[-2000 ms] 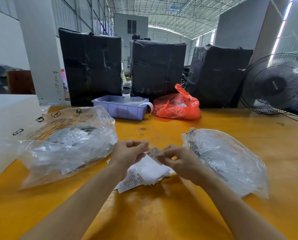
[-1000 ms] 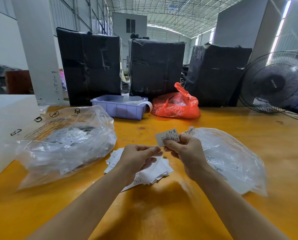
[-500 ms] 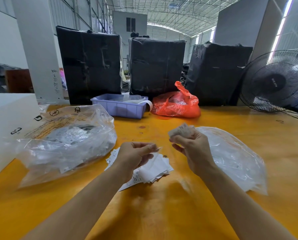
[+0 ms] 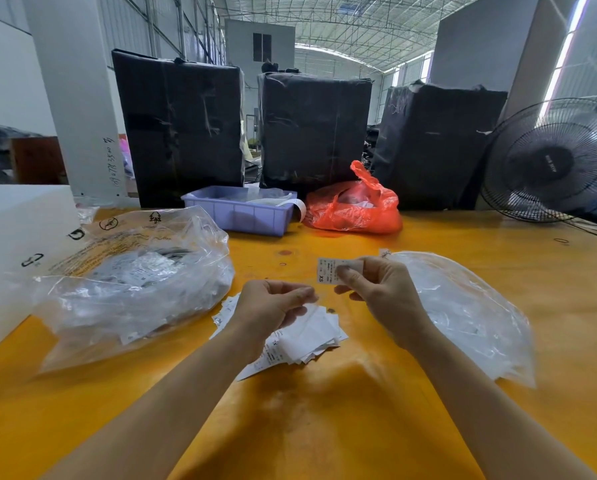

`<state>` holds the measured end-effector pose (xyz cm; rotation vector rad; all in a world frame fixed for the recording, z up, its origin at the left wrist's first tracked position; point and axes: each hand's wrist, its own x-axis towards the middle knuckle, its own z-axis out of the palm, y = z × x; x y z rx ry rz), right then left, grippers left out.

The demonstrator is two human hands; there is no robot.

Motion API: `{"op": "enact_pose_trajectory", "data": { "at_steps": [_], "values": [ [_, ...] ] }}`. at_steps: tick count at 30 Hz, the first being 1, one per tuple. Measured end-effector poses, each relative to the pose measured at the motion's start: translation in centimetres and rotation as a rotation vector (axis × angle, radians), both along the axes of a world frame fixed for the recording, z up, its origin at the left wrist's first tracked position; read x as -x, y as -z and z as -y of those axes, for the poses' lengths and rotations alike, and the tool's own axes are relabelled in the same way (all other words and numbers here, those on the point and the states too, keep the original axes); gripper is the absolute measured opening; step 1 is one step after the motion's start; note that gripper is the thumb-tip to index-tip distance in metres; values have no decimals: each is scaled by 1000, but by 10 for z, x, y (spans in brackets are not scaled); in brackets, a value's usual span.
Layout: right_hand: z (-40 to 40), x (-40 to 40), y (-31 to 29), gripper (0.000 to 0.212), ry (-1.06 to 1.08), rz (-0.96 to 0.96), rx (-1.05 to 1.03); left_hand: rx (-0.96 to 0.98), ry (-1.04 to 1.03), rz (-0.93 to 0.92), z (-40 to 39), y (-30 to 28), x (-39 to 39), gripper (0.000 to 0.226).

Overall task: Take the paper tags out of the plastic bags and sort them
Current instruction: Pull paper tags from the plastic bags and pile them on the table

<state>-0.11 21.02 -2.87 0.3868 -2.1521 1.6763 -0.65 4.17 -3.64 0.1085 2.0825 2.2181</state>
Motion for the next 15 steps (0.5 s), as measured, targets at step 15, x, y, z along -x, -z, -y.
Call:
{"op": "enact_pose_trajectory", "data": {
  "at_steps": [15],
  "values": [
    [4, -2, 1, 6, -8, -120, 2, -79, 108, 150, -1, -1, -1, 6]
  ]
}}
